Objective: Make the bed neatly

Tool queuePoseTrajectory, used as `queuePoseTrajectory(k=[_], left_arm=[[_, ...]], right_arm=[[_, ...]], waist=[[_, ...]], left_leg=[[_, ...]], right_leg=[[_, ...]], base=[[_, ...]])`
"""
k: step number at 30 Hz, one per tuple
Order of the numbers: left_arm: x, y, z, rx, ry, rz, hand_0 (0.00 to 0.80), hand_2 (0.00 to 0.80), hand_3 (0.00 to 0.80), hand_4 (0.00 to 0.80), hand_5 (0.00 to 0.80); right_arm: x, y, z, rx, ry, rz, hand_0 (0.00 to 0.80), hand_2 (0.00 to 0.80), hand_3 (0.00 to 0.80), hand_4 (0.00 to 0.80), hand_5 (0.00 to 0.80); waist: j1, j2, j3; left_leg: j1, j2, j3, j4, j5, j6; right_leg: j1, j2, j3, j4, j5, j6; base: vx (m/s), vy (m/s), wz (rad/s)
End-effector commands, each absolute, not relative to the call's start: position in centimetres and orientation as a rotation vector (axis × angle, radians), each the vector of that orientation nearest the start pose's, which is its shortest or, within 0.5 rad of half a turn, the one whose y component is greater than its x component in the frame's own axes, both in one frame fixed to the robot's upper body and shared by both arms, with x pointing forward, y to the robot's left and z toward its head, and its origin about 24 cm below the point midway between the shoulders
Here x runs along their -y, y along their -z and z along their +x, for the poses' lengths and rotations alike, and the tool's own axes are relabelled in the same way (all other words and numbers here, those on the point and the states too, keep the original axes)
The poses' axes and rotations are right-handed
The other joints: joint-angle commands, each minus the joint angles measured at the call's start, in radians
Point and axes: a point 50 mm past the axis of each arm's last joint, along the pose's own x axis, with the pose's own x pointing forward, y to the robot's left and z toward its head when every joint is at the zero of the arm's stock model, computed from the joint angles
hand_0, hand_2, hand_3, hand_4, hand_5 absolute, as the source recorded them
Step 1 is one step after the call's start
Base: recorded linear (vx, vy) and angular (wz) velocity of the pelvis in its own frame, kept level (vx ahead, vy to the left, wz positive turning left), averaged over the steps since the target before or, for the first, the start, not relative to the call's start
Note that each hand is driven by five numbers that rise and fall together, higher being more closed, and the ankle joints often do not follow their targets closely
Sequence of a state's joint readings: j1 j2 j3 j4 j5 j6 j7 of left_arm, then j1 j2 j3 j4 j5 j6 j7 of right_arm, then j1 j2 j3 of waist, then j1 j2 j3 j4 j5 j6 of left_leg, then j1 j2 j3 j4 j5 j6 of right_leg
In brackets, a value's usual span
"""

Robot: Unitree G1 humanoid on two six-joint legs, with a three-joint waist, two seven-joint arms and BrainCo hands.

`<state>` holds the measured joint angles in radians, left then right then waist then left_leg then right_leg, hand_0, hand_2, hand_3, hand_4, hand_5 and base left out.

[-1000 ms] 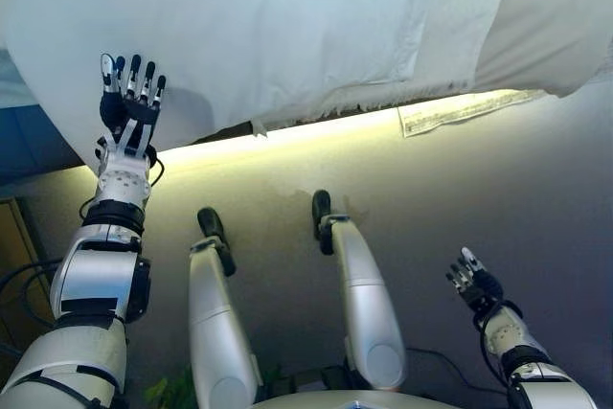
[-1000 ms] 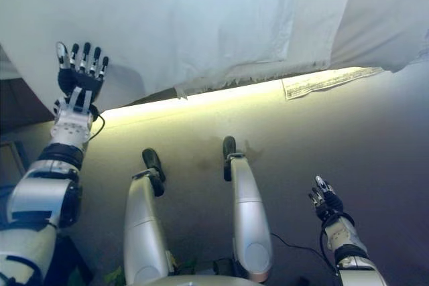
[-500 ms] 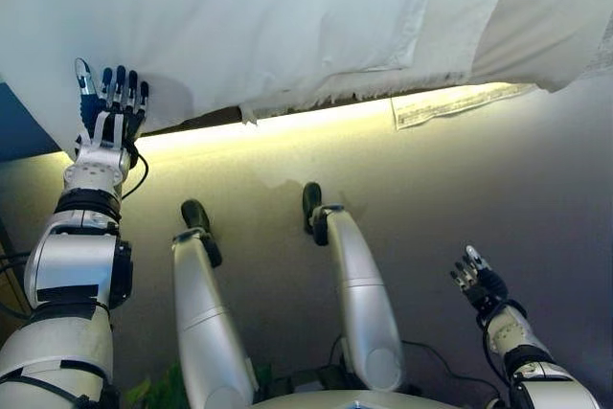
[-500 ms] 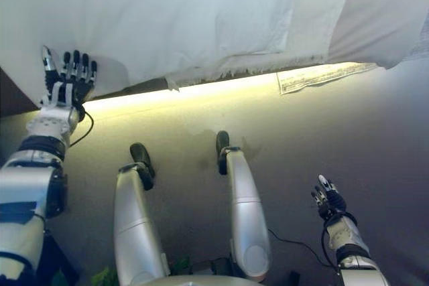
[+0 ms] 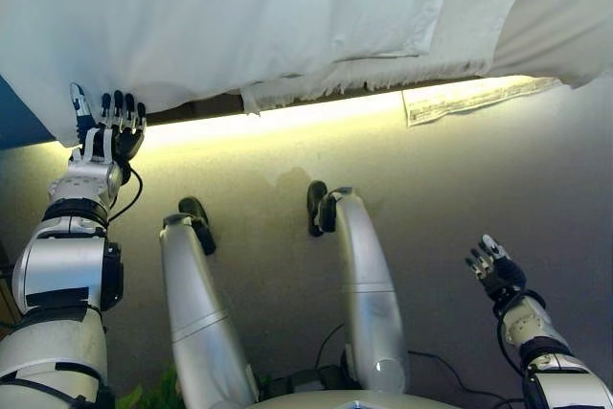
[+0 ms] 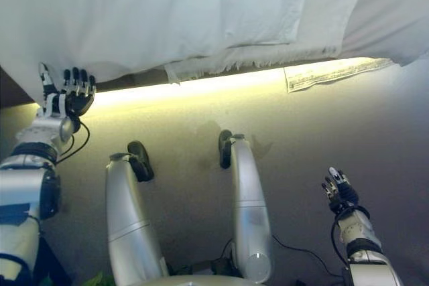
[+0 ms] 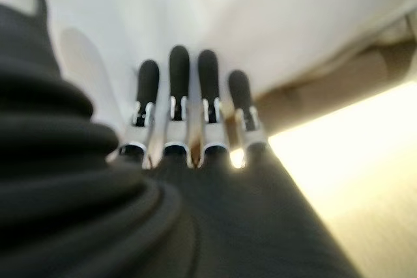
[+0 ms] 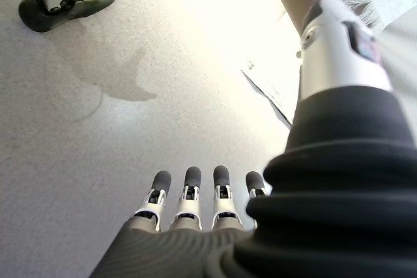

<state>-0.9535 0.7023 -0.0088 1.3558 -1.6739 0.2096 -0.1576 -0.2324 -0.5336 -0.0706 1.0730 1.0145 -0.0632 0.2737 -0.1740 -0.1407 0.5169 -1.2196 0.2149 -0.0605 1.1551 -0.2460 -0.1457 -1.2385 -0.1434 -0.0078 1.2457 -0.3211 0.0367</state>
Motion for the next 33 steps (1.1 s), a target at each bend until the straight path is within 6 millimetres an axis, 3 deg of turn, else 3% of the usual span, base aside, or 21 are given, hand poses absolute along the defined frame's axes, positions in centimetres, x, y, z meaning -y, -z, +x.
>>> queuePoseTrajectory(k=[1, 10, 16, 24, 28, 33], left_arm=[[-34.9, -9.8, 34.4, -0.009, -0.434, -1.303, 0.0, 0.0, 0.0, 0.0, 0.0], [-35.9, -6.5, 32.1, -0.086, -0.531, -1.314, 0.0, 0.0, 0.0, 0.0, 0.0], [-34.5, -2.7, 30.6, -0.143, -0.521, -1.245, 0.0, 0.0, 0.0, 0.0, 0.0], [-32.2, -3.0, 31.5, -0.027, -0.333, -1.169, 0.0, 0.0, 0.0, 0.0, 0.0], [-30.4, -3.4, 31.6, 0.039, -0.215, -1.126, 0.0, 0.0, 0.0, 0.0, 0.0], [-28.1, -1.5, 30.2, 0.022, -0.146, -1.084, 0.0, 0.0, 0.0, 0.0, 0.0]], right_arm=[[37.5, 4.3, 19.1, -0.362, 0.544, 0.492, 0.0, 0.0, 0.0, 0.0, 0.0], [38.3, 4.0, 18.2, -0.37, 0.521, 0.484, 0.0, 0.0, 0.0, 0.0, 0.0], [37.2, 5.2, 17.6, -0.396, 0.486, 0.499, 0.0, 0.0, 0.0, 0.0, 0.0], [35.8, 5.7, 18.1, -0.402, 0.469, 0.532, 0.0, 0.0, 0.0, 0.0, 0.0], [34.6, 7.4, 16.6, -0.452, 0.49, 0.551, 0.0, 0.0, 0.0, 0.0, 0.0], [33.2, 9.2, 14.5, -0.517, 0.506, 0.553, 0.0, 0.0, 0.0, 0.0, 0.0]], waist=[[-0.004, 0.035, -0.037], [-0.003, 0.047, -0.053], [0.004, 0.062, -0.068], [0.007, 0.089, -0.118], [0.019, 0.101, -0.159], [0.046, 0.108, -0.214]], left_leg=[[-0.008, -0.031, 0.052, 0.076, -0.086, 0.128], [-0.009, -0.02, 0.051, 0.141, -0.102, 0.121], [0.068, -0.007, 0.059, 0.118, -0.089, 0.109], [0.324, -0.003, 0.113, -0.147, -0.021, 0.087], [0.485, -0.025, 0.147, -0.307, 0.014, 0.084], [0.637, -0.047, 0.157, -0.423, 0.021, 0.076]], right_leg=[[0.028, 0.004, 0.041, -0.096, 0.09, -0.036], [0.028, -0.002, 0.04, -0.022, 0.049, -0.043], [0.103, 0.0, 0.035, -0.032, 0.042, -0.04], [0.339, -0.006, 0.019, -0.247, 0.078, -0.024], [0.49, -0.015, -0.004, -0.375, 0.096, -0.015], [0.649, -0.051, -0.038, -0.493, 0.1, -0.011]], base=[[-0.043, -0.057, 0.02], [-0.012, -0.018, 0.01], [0.013, -0.064, 0.03], [0.014, -0.056, 0.08], [0.102, -0.09, 0.11], [0.165, -0.066, -0.05]])
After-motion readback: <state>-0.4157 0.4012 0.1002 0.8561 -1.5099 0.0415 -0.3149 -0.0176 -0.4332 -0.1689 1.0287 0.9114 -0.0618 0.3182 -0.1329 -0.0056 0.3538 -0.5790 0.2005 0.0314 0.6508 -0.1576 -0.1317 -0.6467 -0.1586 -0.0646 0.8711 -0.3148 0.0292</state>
